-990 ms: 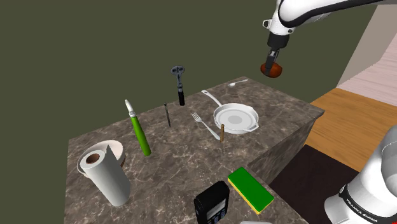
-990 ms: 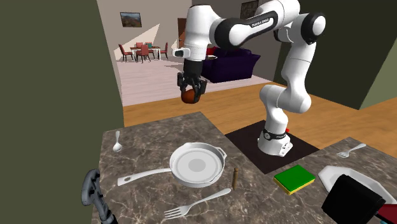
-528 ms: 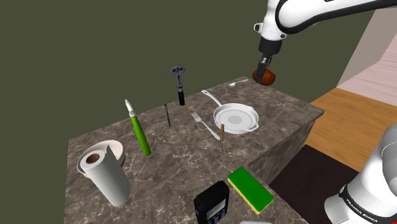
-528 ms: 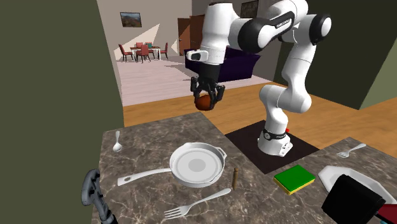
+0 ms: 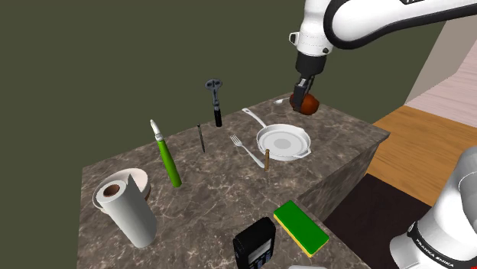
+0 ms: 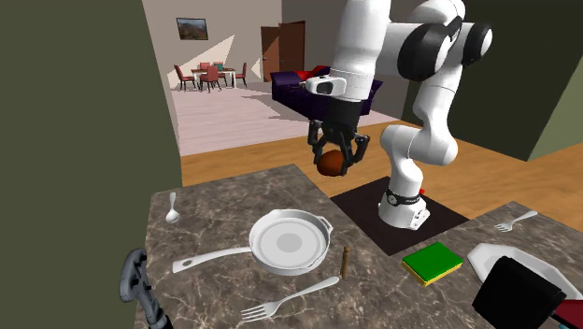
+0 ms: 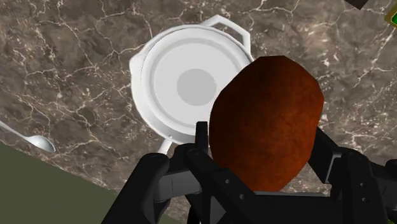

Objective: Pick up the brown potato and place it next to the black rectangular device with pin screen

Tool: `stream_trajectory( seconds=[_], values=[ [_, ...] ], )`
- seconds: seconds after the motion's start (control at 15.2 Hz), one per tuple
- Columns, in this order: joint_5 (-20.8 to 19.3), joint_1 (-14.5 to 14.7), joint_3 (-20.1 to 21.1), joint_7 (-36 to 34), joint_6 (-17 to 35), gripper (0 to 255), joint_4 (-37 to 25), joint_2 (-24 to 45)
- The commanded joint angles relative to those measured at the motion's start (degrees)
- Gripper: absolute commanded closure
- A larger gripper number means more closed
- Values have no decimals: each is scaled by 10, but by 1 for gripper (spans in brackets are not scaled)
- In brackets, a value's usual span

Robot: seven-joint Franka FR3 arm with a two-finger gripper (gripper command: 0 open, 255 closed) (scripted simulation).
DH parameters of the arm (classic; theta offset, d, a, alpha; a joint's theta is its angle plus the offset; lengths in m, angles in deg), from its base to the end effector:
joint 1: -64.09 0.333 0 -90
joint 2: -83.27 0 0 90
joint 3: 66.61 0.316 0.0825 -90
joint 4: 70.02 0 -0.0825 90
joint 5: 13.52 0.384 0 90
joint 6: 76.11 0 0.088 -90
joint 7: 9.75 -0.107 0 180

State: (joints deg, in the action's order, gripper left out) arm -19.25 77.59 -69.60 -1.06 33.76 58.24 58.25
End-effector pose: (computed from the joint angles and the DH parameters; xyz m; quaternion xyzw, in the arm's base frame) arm 0.4283 0.0696 0.5504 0.9809 0.1822 0.0583 0.0358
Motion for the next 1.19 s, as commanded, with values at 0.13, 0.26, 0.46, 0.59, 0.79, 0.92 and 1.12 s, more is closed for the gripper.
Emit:
stream_trajectory(
  seconds=[0.13, 0.26, 0.46, 0.59, 0.79, 0.92, 1.12],
  values=[
    [12, 20, 42, -57, -4, 255, -4, 5],
    [17, 31, 63, -85, -6, 255, -10, 11],
    [25, 45, 94, -128, -10, 255, -24, 24],
    [28, 55, 115, -156, -12, 255, -36, 36],
    [32, 68, 145, -198, -16, 255, -59, 58],
    [32, 77, 165, -227, -19, 255, -77, 75],
    [29, 89, 195, -271, -25, 255, -110, 106]
  ],
)
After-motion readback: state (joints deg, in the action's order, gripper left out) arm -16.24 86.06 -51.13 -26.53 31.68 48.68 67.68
